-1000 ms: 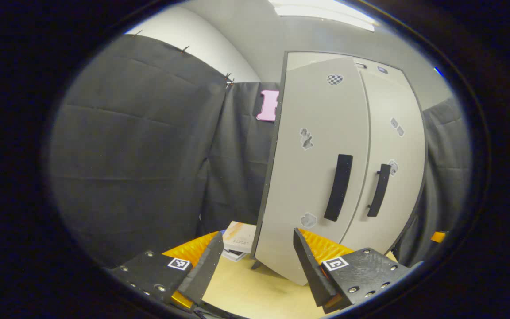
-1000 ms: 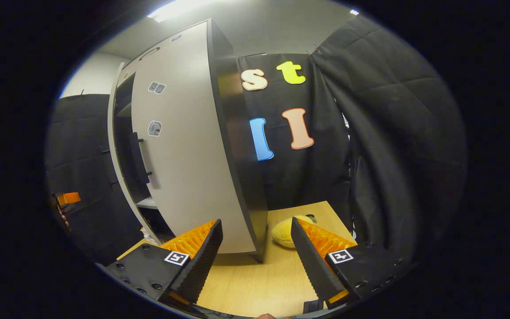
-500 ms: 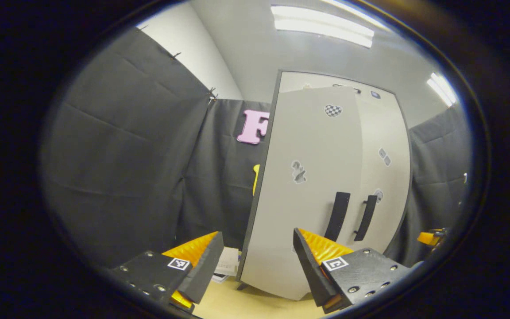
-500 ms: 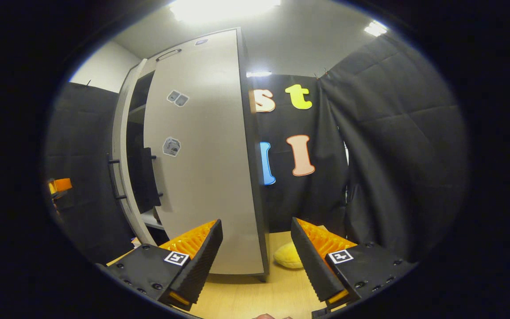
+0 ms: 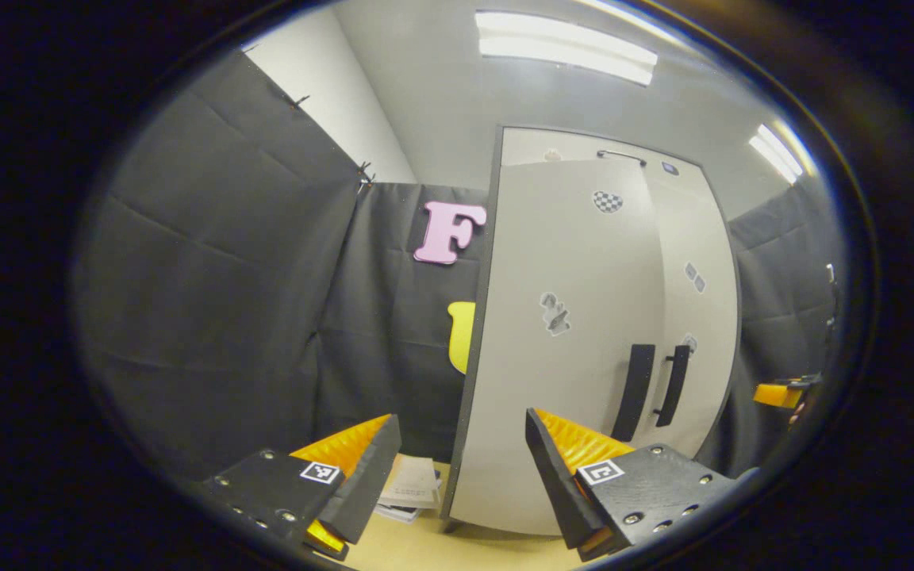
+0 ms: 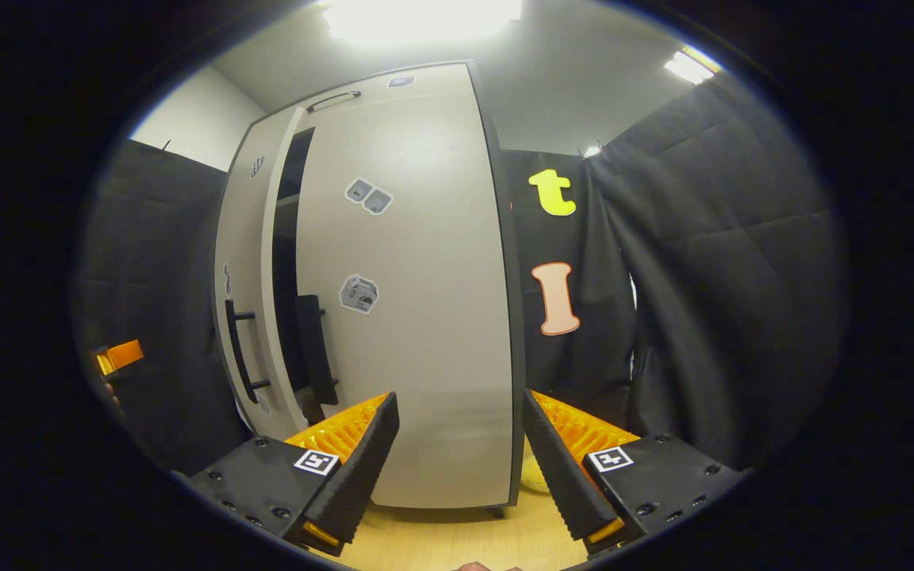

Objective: Grab one shoe with the right hand and put it into the shoe cabinet, grab the other shoe with the left hand and put it into the shoe cabinet; then close the right door with the right hand and the left door with the left hand.

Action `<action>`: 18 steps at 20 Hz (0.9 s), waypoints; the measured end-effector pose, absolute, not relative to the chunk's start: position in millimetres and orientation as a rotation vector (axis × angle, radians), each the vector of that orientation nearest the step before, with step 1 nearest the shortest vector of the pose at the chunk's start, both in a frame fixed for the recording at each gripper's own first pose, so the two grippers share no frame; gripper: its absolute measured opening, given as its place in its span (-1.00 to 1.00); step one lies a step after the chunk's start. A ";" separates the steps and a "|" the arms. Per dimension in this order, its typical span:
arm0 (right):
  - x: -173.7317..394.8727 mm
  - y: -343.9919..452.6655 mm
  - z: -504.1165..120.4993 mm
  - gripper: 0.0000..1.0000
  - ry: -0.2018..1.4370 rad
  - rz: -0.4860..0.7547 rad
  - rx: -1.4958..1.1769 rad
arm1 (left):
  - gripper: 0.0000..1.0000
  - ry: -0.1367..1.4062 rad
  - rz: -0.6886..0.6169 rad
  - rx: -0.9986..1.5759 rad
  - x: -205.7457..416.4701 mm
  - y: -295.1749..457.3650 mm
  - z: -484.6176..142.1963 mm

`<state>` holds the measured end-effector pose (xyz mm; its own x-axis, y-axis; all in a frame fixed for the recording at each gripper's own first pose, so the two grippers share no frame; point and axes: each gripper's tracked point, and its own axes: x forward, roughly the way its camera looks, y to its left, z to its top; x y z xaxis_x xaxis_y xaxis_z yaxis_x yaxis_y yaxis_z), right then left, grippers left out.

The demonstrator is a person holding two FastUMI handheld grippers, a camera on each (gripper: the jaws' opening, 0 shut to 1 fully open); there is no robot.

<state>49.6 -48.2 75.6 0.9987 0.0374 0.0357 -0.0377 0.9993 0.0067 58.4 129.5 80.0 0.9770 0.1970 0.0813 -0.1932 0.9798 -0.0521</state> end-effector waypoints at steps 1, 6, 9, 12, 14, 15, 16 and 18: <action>48.6 -45.9 73.3 0.96 -0.038 0.024 0.007 | 0.78 -0.072 0.187 -0.021 61.0 132.7 75.4; 43.0 -27.4 48.7 0.96 -0.015 -0.023 -0.006 | 0.77 -0.016 0.167 0.036 77.3 142.4 45.0; 36.0 -24.1 40.2 0.96 -0.009 -0.052 -0.015 | 0.89 0.012 0.123 0.005 84.3 137.7 31.0; 29.2 -26.3 30.5 0.96 0.002 -0.082 -0.012 | 0.83 0.031 0.088 0.019 85.7 133.9 22.1; 29.1 -28.2 28.0 0.96 0.009 -0.104 -0.012 | 0.83 0.041 0.074 0.030 86.0 132.6 17.4; 30.0 -28.0 26.2 0.96 0.014 -0.113 -0.012 | 0.89 0.043 0.070 0.030 86.0 132.3 15.3; 30.9 -27.8 24.2 0.96 0.018 -0.118 -0.013 | 0.84 0.045 0.073 0.027 84.8 134.1 13.1; 29.6 -29.6 23.7 0.96 0.025 -0.131 -0.034 | 0.84 0.051 0.105 0.041 83.0 139.2 5.8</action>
<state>29.6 -29.6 23.7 0.9912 -0.1308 -0.0227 0.1299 0.9909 -0.0356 83.0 139.2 5.8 0.9932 0.1059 -0.0492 -0.1038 0.9936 0.0438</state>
